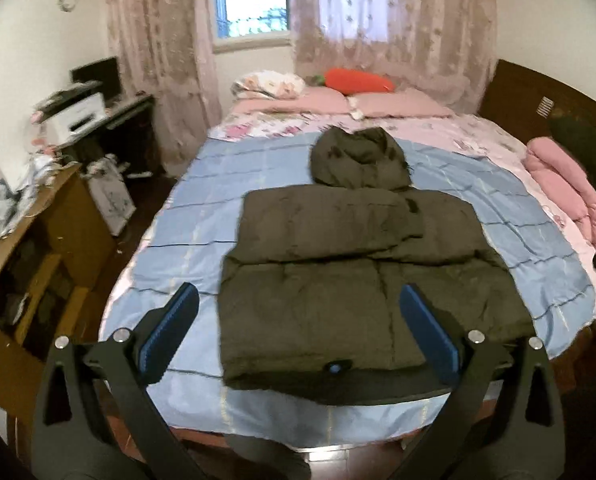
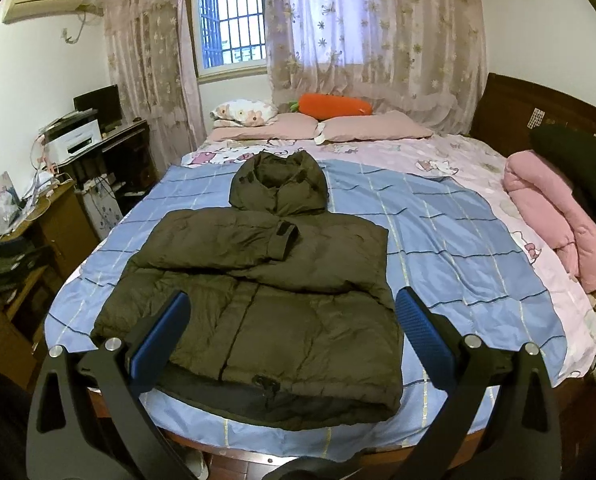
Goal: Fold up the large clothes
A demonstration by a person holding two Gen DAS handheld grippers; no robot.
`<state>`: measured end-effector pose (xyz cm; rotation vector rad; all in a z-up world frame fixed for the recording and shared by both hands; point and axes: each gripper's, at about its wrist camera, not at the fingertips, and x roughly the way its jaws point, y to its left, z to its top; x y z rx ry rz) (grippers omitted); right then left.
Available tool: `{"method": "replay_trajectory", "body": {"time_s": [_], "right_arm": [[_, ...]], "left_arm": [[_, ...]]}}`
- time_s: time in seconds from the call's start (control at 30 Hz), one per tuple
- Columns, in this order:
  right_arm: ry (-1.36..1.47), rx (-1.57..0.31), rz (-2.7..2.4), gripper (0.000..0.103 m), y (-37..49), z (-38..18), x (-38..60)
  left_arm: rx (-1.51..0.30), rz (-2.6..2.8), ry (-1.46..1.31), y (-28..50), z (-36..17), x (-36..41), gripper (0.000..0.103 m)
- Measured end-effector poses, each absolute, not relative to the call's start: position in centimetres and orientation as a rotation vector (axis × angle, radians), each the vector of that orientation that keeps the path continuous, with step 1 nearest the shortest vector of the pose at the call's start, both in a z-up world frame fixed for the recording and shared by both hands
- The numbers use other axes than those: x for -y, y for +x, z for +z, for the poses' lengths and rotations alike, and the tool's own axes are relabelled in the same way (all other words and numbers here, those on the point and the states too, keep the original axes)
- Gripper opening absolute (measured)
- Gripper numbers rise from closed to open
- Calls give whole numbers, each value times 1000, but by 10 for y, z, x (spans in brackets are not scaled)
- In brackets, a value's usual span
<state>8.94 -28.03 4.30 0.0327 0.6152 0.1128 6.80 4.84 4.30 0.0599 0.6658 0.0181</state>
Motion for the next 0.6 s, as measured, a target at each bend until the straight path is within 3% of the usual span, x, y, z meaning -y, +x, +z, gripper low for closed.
{"method": "replay_trajectory", "body": {"time_s": [0.6], "right_arm": [[1,-619,73,102,96,39,275]], "left_arm": [[-641,63,10,61,40,-73,101]]}}
